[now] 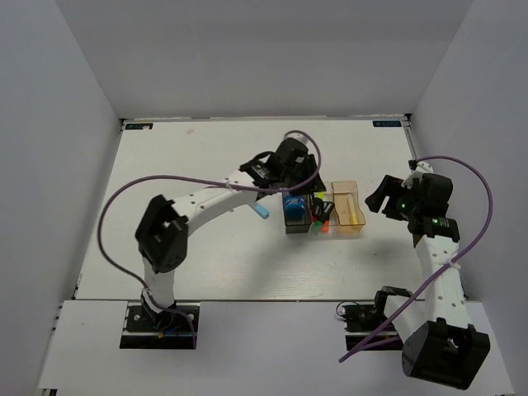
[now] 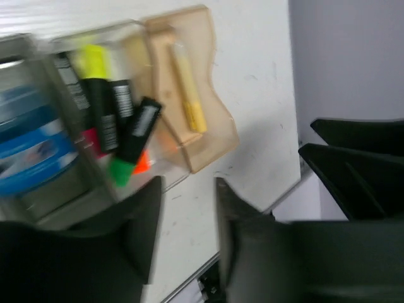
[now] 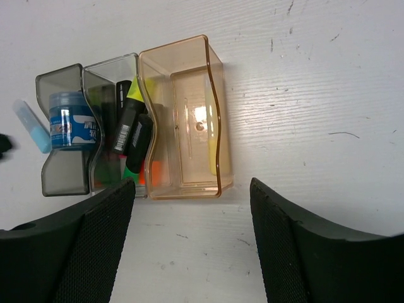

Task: Sort the stationery into containers
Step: Place the pen in the storage box, then pick up the pen from the center of the board.

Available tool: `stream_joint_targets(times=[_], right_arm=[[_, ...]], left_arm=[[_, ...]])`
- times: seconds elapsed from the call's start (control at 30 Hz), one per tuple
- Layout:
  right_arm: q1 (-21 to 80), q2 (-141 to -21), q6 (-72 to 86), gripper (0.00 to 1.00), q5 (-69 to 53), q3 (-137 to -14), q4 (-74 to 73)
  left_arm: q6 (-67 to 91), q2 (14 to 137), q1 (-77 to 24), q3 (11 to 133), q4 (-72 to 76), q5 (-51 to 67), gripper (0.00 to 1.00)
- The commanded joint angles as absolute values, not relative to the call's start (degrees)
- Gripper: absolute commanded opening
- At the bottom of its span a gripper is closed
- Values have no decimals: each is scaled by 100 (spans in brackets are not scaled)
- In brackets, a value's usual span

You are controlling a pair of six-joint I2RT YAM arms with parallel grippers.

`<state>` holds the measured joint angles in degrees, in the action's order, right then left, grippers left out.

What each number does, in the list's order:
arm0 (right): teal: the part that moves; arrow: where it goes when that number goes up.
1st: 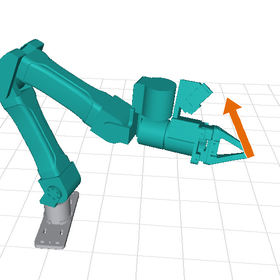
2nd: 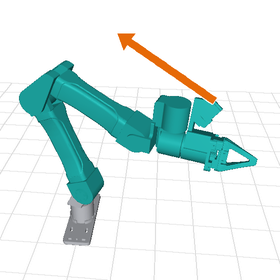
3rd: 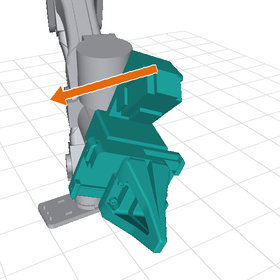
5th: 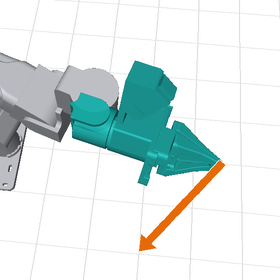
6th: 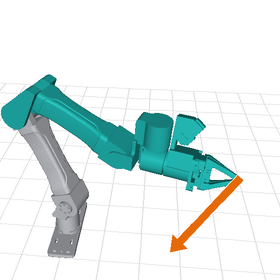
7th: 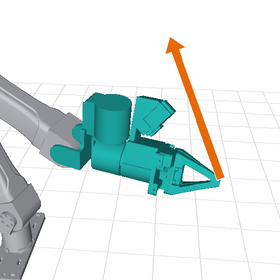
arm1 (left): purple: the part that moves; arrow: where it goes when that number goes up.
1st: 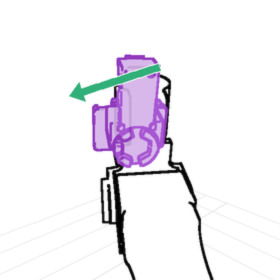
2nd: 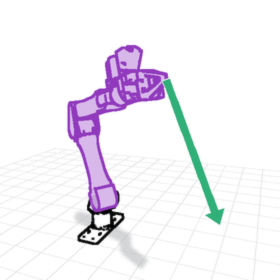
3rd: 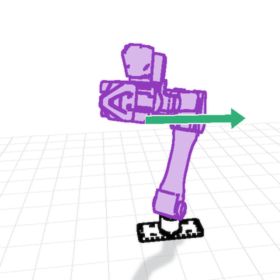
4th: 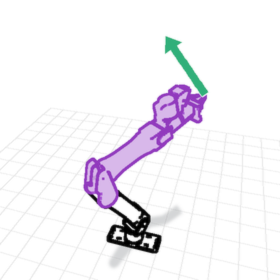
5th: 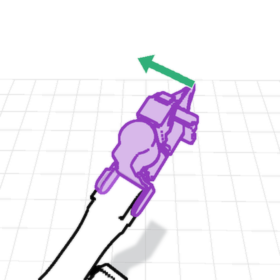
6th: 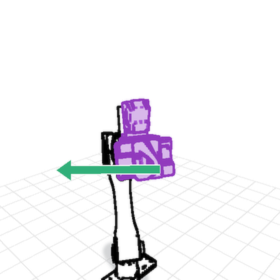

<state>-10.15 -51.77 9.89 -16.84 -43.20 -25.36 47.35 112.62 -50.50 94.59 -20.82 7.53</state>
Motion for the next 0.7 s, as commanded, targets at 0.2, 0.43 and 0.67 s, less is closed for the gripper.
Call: stream_joint_targets(times=[0.2,0.43,0.67], right_arm=[[-1063,-5247,949,76,-1819,-4280,-2390],[-1081,-5265,958,76,-1793,-4271,-2382],[-1116,-5317,958,76,-1793,-4263,-2391]], left_arm=[[6775,10520,-4159,9202,-5552,-1811,70],[6952,11363,-3876,9930,-5923,-1539,74],[6820,12172,-3779,10819,-6354,-1424,74]])
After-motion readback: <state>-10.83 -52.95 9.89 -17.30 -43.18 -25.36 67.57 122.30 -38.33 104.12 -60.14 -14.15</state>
